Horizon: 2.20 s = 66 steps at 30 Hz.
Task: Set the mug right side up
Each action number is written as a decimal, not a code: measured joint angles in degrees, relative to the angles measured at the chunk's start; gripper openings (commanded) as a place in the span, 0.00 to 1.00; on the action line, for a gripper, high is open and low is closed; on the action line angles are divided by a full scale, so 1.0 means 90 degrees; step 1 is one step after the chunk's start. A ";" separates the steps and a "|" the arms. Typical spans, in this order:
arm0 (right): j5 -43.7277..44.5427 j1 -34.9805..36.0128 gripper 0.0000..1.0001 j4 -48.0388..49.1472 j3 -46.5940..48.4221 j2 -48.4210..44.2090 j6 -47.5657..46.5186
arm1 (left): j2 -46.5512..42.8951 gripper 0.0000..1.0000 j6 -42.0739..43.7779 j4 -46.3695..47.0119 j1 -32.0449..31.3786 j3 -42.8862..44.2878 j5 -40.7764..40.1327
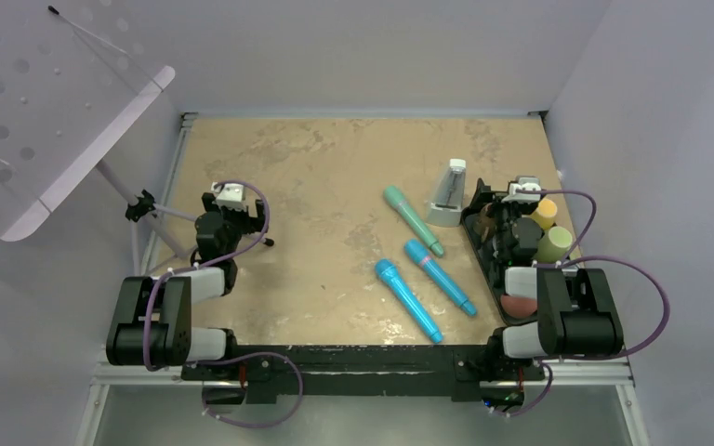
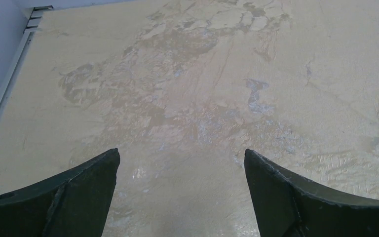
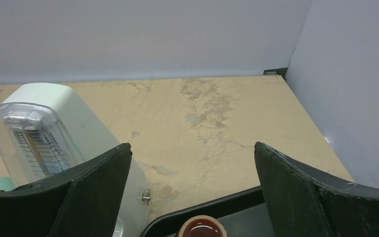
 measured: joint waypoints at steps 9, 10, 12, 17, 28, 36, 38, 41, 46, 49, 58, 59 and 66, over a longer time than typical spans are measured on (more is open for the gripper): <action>0.0848 0.0005 0.97 -0.1511 0.0529 -0.0690 0.0459 | 0.0005 1.00 0.0000 0.0005 0.0000 0.0002 -0.0010; 0.0916 0.0000 0.95 -0.1957 0.0782 -0.0879 0.0563 | 0.0005 1.00 0.0000 0.0007 0.0000 0.0002 -0.0010; 0.1001 0.0000 0.90 -0.2880 0.1350 -0.1183 0.0794 | 0.0005 1.00 0.0000 0.0005 0.0000 0.0002 -0.0010; 0.0957 0.0000 0.82 -0.5212 0.2552 -0.1705 0.1367 | -0.0010 1.00 0.0007 -0.0061 0.0000 0.0027 0.0012; 0.1151 0.0289 0.55 -0.8993 0.3143 -0.2055 0.2917 | -0.0384 0.95 0.0287 -0.4843 -0.0226 0.3191 0.1814; 0.1469 0.0833 0.48 -0.9585 0.3162 -0.1341 0.3616 | -0.0291 0.89 0.0289 -0.8223 -0.0257 0.5110 0.2545; 0.1530 0.0831 0.48 -0.9680 0.3164 -0.0996 0.3738 | -0.0291 0.87 0.0287 -0.8667 -0.0257 0.5384 0.2603; 0.1564 0.0826 0.48 -0.9872 0.3164 -0.0731 0.3874 | -0.0291 0.85 0.0291 -0.9163 -0.0257 0.5600 0.2647; 0.1673 0.0828 0.47 -0.9913 0.3135 -0.0697 0.4036 | -0.0262 0.84 0.0282 -0.9617 -0.0257 0.5663 0.2650; 0.1700 0.0826 0.53 -0.9911 0.3135 -0.0563 0.4146 | -0.0219 0.83 0.0279 -0.9731 -0.0257 0.5663 0.2652; 0.1865 0.0809 0.55 -1.0035 0.2943 -0.0325 0.4471 | -0.0204 0.81 0.0279 -0.9921 -0.0257 0.5673 0.2710; 0.1865 0.0794 0.55 -1.0035 0.2929 -0.0316 0.4493 | -0.0199 0.81 0.0279 -0.9921 -0.0257 0.5673 0.2732; 0.1863 0.0687 0.54 -0.9918 0.2934 0.0194 0.4551 | -0.0175 0.81 0.0279 -0.9950 -0.0257 0.5719 0.2824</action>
